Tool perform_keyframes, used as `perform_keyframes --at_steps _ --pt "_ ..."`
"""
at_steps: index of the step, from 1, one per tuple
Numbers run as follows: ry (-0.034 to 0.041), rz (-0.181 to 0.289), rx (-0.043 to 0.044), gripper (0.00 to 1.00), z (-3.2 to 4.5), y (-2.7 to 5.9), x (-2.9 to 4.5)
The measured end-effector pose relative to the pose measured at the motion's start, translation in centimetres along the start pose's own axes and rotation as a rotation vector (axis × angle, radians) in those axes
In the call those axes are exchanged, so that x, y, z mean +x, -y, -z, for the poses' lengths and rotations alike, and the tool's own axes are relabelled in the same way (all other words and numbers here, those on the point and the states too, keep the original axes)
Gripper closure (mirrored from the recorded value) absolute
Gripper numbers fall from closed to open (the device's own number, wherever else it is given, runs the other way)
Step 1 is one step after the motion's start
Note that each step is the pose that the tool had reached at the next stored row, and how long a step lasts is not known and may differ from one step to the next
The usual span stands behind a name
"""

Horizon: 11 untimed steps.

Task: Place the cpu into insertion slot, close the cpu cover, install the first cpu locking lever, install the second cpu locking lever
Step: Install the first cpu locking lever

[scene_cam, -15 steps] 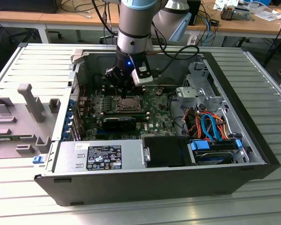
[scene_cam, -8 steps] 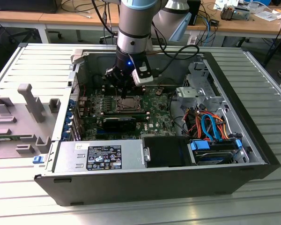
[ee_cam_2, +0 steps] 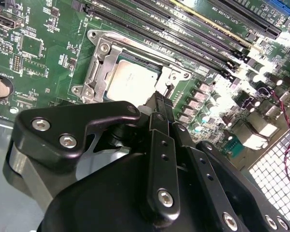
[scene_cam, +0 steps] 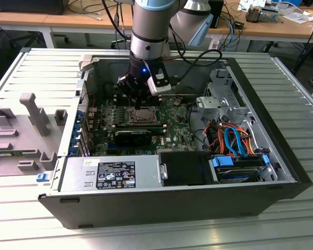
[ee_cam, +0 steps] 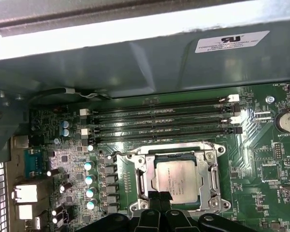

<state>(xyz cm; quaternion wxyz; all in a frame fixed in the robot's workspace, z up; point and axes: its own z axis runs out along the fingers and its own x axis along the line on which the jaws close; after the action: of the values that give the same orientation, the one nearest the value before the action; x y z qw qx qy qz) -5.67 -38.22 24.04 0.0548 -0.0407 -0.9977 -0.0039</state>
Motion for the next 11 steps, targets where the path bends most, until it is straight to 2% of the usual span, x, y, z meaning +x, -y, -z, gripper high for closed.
perform_keyframes --at_steps 11 --pt "-0.0001 0.022 0.0024 0.89 0.01 0.0 0.0"
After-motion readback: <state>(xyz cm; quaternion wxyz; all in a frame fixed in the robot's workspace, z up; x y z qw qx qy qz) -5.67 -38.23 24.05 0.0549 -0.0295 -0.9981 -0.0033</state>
